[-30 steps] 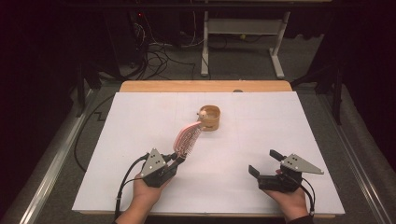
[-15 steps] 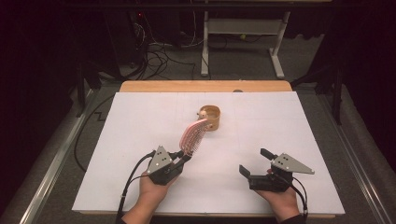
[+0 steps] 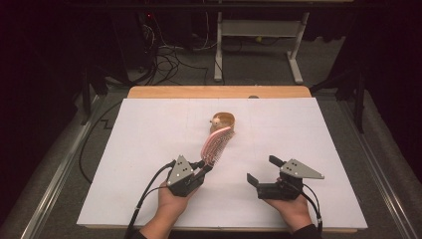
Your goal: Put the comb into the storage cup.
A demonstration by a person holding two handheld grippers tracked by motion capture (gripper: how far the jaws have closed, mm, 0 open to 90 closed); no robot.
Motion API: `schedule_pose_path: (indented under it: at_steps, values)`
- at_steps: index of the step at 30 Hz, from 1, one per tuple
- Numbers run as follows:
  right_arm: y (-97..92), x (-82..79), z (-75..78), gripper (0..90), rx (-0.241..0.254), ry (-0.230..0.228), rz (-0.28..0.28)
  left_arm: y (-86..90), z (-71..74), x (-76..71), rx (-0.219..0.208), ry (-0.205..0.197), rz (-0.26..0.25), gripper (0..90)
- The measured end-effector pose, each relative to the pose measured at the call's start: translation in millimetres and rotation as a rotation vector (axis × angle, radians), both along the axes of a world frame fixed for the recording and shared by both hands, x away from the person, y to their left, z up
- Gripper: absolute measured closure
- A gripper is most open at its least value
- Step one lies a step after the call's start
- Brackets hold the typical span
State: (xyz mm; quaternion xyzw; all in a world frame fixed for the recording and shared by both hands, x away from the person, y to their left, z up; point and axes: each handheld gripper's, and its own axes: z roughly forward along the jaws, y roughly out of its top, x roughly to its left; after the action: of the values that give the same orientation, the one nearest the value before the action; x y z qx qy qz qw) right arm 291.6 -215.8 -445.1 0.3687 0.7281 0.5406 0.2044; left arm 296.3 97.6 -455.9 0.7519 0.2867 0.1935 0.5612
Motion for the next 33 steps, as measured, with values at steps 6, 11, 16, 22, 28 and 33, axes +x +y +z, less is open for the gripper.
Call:
schedule_pose_path:
  at_steps: [6, 11, 16, 22, 28, 33]
  values:
    - [16.2, 17.1, 5.9, 0.0, -0.014, -0.009, 0.018, 5.8, 1.3, -0.9, 0.006, -0.014, 0.014, 77.8]
    - [25.4, 32.0, 8.8, 0.1, -0.011, -0.004, 0.015, 10.4, 0.1, -0.4, 0.005, -0.017, 0.027, 77.8]
    - [35.4, 36.4, 8.0, 0.1, 0.002, -0.008, 0.028, 4.6, -3.6, -1.4, 0.006, -0.004, 0.013, 77.8]
    - [40.2, 28.6, -0.7, 0.1, -0.039, 0.025, 0.054, 0.6, -3.4, -5.5, 0.015, -0.012, -0.003, 77.8]
    - [37.3, 23.0, 4.3, 0.1, -0.006, 0.023, 0.070, -1.0, 0.2, -8.8, 0.012, -0.031, 0.002, 77.8]
    - [40.4, 16.5, 12.6, 0.1, 0.018, 0.012, 0.092, -0.6, 0.2, -10.7, 0.008, -0.034, 0.008, 77.8]
